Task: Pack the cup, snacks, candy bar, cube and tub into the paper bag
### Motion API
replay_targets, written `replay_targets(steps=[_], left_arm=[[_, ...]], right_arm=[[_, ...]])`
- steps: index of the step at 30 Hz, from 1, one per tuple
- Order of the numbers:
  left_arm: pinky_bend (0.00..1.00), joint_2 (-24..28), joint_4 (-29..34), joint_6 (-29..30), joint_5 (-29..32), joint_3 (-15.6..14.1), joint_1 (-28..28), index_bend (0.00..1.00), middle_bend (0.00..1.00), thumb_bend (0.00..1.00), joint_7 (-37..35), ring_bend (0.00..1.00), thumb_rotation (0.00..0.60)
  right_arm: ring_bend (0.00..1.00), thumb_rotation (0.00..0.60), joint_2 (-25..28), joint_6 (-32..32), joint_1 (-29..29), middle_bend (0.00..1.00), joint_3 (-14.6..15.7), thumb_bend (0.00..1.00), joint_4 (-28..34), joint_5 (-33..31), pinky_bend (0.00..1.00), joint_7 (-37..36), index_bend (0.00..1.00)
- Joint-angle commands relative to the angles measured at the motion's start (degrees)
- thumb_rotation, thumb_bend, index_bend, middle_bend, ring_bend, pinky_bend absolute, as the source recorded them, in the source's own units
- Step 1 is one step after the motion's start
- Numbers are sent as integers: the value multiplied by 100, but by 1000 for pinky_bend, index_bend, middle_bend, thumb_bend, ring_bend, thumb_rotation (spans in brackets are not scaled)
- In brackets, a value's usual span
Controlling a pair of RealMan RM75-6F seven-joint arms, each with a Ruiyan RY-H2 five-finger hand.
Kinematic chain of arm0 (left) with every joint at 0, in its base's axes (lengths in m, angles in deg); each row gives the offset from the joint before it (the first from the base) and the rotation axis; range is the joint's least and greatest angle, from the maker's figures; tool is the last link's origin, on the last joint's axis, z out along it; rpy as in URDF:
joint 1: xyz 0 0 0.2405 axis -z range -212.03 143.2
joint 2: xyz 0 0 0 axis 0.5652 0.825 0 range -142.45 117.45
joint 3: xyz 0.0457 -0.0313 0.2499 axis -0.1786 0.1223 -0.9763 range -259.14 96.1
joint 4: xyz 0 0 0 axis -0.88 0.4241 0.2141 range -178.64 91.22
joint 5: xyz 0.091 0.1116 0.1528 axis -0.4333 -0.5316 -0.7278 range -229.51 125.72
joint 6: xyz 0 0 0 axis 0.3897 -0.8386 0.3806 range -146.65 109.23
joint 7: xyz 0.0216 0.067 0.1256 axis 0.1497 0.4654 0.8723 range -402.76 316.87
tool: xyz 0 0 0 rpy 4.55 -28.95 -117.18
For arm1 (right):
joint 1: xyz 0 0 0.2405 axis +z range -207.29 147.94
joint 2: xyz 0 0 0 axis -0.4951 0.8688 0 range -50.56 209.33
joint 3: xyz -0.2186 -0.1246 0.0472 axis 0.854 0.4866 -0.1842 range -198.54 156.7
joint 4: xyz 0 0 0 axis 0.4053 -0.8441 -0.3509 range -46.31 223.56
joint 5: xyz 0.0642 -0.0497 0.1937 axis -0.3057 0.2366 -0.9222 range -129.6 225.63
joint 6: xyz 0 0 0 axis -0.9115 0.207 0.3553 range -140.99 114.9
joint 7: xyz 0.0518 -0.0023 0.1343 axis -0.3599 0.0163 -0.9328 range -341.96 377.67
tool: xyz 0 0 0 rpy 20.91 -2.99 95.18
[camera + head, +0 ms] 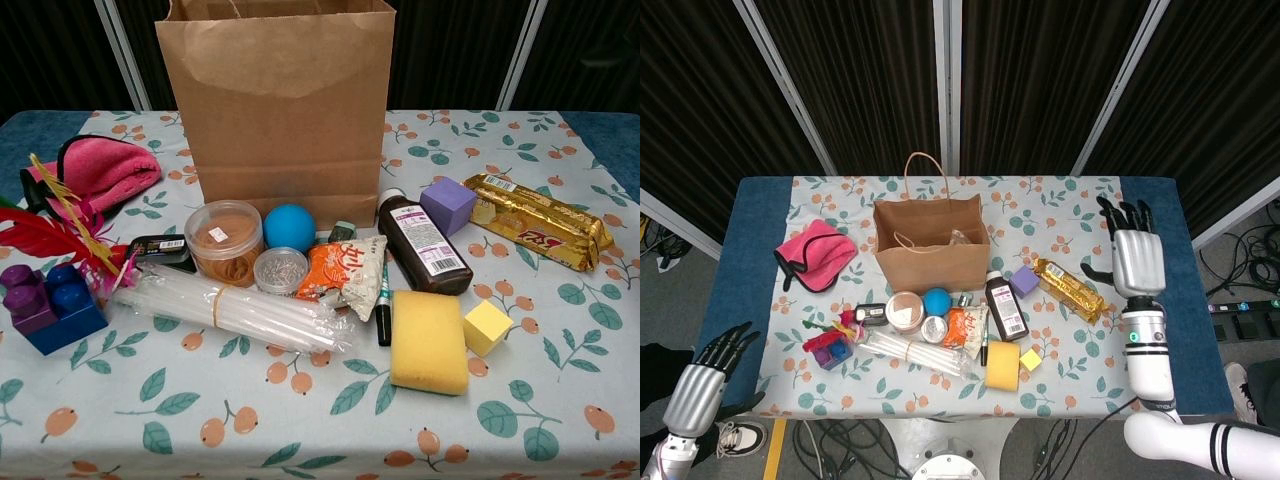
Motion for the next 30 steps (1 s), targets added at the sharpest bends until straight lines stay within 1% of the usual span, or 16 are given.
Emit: replay_targets(steps=[1,3,6,9,15,21,30], left_arm=[[201,0,0,9,-9,-5,0,179,178,157,2,125,600],[200,2,-3,20,-18,-9,0,179,178,157,-4,125,600],[200,2,-8,26,-34,-21,2,179,178,157,-18,125,600],[200,3,-20,38,-47,-31,-2,179,178,157,-9,125,600],[200,4,-7,27,3,-10,-3,179,178,157,-49,125,600],[200,9,-9,1,22,-22,-4,179,178,157,-79,125,600],[200,-11,11,-17,-13,-32,18,179,178,157,-53,125,600]], right_arm=[[106,600,-721,-142,-585,244,303,0,-942,-186,2,-1011,108],[106,600,-1109,-112,-704,245,295,0,-1391,-233,0,-1234,108],[106,600,-1551,-128,-789,247,259,0,-1913,-318,0,-1339,108],[106,600,-1811,-174,-810,247,241,0,-2222,-297,0,-1328,108],[106,600,-2183,-111,-869,247,136,0,-2554,-122,0,-1329,108],[106,600,-2434,-246,-891,246,0,0,-2784,-95,0,-1315,108],[106,600,-2963,-735,-734,248,-166,0,-3536,-198,0,-1140,108]])
